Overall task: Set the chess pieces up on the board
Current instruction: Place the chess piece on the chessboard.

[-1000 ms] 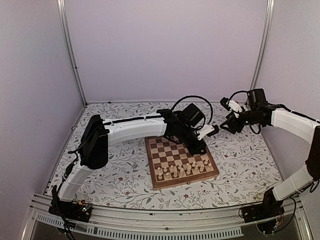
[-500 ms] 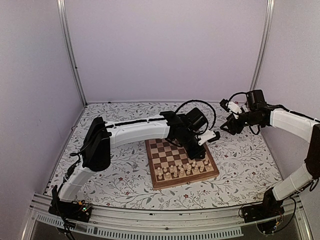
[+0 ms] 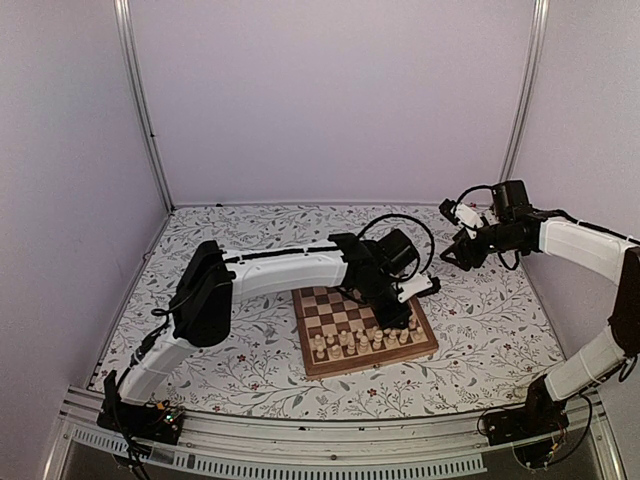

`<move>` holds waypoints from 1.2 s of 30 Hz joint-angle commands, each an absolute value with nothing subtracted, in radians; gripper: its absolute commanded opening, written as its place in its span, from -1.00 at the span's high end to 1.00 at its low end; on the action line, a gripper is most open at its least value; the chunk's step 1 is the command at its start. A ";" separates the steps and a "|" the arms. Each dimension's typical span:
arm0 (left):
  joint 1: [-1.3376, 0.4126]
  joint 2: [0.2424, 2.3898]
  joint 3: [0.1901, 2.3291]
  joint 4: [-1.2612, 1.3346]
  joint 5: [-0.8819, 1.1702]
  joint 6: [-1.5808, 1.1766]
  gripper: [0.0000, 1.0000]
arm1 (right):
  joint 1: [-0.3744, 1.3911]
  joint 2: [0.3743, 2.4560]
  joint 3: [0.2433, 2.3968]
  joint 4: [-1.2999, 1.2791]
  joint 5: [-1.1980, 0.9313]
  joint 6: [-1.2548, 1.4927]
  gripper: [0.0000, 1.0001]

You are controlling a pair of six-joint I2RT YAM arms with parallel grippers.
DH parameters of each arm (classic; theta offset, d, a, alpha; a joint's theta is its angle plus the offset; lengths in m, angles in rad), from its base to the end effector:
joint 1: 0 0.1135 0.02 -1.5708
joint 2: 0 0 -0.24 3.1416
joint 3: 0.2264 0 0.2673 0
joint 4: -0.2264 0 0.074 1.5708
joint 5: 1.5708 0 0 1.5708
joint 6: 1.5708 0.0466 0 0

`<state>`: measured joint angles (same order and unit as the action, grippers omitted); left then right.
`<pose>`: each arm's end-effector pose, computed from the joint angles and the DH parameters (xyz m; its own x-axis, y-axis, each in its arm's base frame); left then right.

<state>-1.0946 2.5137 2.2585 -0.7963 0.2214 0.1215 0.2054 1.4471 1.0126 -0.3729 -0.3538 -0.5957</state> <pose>0.2388 -0.4852 0.1431 -0.2839 0.8084 -0.5157 0.9585 0.2542 -0.1291 0.3230 0.0838 0.2114 -0.3466 -0.6098 -0.7127 -0.7493 0.6371 -0.1807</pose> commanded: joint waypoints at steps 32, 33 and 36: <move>-1.108 2.560 2.317 -0.836 0.210 0.130 0.52 | 0.208 1.467 1.009 -0.382 -0.381 -0.604 -0.37; -1.108 2.558 2.319 -0.836 0.208 0.129 0.51 | 0.207 1.464 1.009 -0.382 -0.382 -0.604 -0.37; -1.108 2.553 2.319 -0.829 0.207 0.126 0.44 | 0.208 1.460 1.009 -0.381 -0.386 -0.600 -0.38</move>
